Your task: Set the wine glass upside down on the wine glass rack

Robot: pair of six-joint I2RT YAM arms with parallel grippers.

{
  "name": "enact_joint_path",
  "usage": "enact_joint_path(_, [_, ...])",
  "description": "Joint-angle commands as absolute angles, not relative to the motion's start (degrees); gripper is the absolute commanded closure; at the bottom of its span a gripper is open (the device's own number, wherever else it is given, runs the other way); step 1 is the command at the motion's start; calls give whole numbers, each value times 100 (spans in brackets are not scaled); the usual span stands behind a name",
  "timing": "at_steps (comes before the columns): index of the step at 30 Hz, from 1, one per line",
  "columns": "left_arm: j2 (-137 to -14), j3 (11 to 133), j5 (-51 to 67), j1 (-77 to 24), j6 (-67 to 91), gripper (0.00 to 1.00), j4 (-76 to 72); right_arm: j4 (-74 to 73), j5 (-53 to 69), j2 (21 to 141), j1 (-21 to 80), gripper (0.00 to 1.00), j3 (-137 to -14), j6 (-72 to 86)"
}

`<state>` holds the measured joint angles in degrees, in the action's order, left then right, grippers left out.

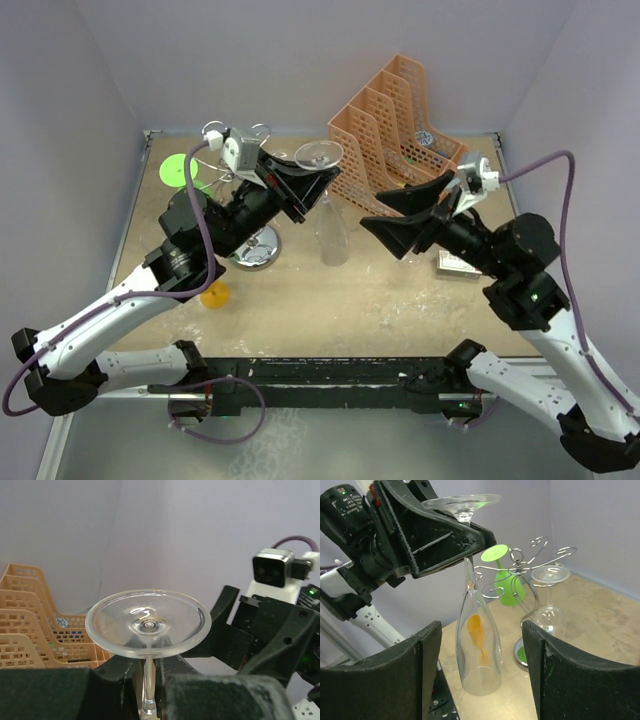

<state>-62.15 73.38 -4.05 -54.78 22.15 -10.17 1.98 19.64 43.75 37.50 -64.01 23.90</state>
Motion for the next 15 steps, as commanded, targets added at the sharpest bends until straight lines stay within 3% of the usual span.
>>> enact_joint_path(1, [-6010,7242,343,-5471,1808,100,-1223,1010,2631,4675,3752,34,-6389,2693])
enact_joint_path(15, [-6294,7103,830,-5475,2002,100,-1526,2333,3315,5402,3746,46,-5970,3408])
